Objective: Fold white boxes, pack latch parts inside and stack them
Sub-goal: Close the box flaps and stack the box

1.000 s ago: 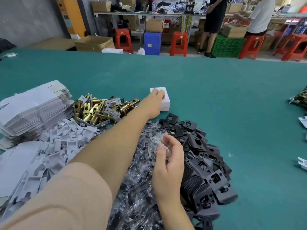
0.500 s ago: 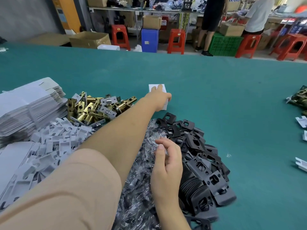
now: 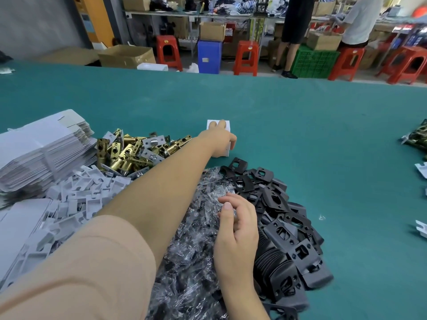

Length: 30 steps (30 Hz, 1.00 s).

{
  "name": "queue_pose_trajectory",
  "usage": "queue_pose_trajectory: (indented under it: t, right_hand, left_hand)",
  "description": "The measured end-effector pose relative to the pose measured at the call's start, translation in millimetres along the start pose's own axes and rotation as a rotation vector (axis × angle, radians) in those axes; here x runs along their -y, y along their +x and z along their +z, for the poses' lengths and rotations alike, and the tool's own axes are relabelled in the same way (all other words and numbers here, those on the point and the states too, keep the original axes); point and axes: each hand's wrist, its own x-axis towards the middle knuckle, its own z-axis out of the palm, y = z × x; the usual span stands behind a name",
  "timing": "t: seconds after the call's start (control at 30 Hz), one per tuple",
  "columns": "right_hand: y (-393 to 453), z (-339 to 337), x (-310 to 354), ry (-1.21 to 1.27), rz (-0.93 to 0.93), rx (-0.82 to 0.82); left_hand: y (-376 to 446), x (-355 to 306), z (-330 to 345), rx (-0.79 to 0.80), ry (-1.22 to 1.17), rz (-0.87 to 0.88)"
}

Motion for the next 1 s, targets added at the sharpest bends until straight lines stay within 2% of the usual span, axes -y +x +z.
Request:
queue_pose_trajectory:
  t: [0.47, 0.87, 1.0]
  right_hand:
    - [-0.1, -1.4, 2.9, -0.01, 0.018, 0.011]
    - [-0.5, -0.2, -1.6, -0.017, 0.027, 0.024]
    - [-0.8, 0.0, -2.9, -0.027, 0.018, 0.028]
  left_hand:
    - [-22.7, -0.7, 7.7, -0.023, -0.013, -0.036]
    - [-14.3, 22.5, 9.6, -0.013, -0.142, 0.083]
    - [-12.4, 21.0, 11.2, 0.003, -0.084, 0.075]
